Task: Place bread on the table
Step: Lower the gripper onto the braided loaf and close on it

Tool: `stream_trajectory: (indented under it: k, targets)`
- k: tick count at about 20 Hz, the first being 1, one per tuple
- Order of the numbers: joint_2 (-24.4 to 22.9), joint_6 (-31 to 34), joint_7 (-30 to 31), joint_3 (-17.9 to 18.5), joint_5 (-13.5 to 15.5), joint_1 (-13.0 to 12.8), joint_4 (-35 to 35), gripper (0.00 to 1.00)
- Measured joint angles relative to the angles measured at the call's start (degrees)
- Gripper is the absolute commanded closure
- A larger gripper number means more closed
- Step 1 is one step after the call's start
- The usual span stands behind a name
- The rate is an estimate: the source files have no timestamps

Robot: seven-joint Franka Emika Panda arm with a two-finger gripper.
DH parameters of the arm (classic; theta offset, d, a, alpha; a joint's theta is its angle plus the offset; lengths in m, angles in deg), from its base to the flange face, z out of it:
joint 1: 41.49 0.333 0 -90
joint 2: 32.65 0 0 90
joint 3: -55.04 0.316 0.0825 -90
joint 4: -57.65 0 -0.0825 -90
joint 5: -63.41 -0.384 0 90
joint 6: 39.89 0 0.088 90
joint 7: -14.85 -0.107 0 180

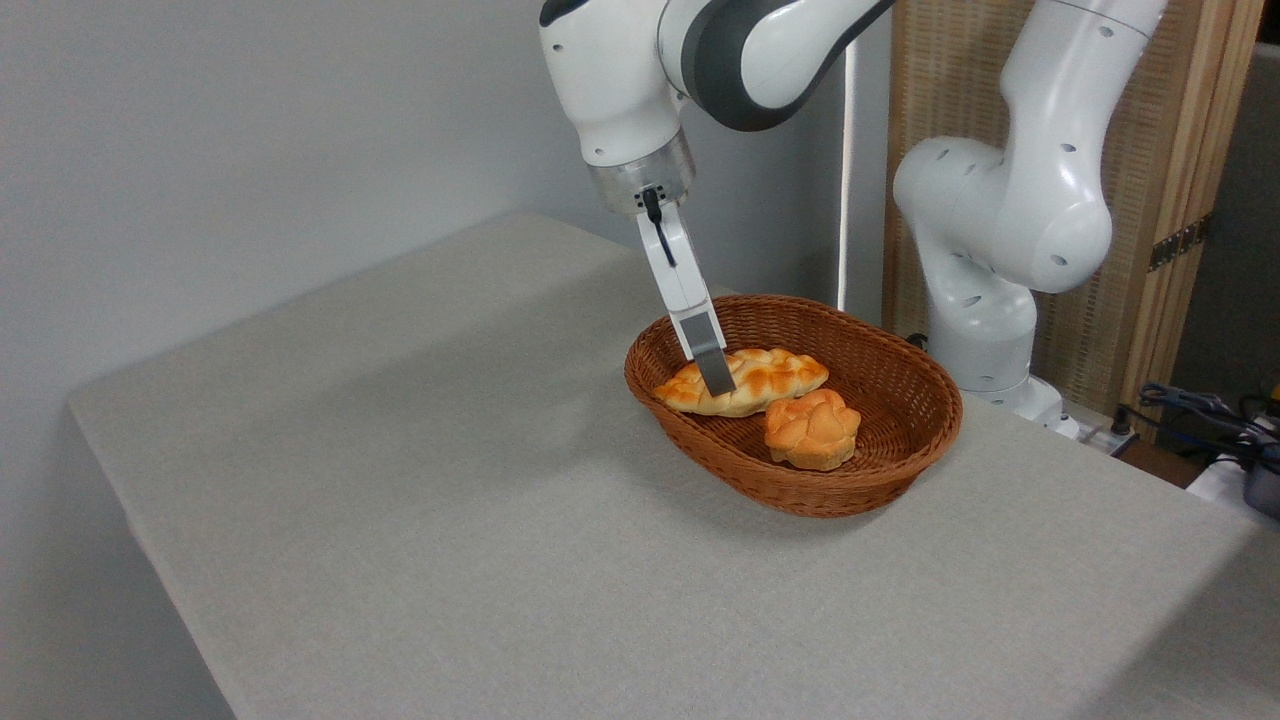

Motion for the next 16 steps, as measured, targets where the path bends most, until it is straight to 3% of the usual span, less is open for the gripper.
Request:
stream_trajectory:
  k: [7, 8, 10, 12, 16]
  targets:
    - [0.0, -2.7, 0.0, 0.0, -0.2, 0.0, 2.3, 0.01]
    - [0.0, -3.3, 0.0, 0.0, -0.2, 0.0, 2.8, 0.11]
    - [0.0, -4.6, 0.0, 0.0, -0.2, 0.0, 3.9, 0.44]
    - [0.0, -5.2, 0.0, 0.0, -0.2, 0.0, 4.5, 0.64]
    - [0.0, -5.3, 0.0, 0.0, -0.2, 0.0, 4.6, 0.64]
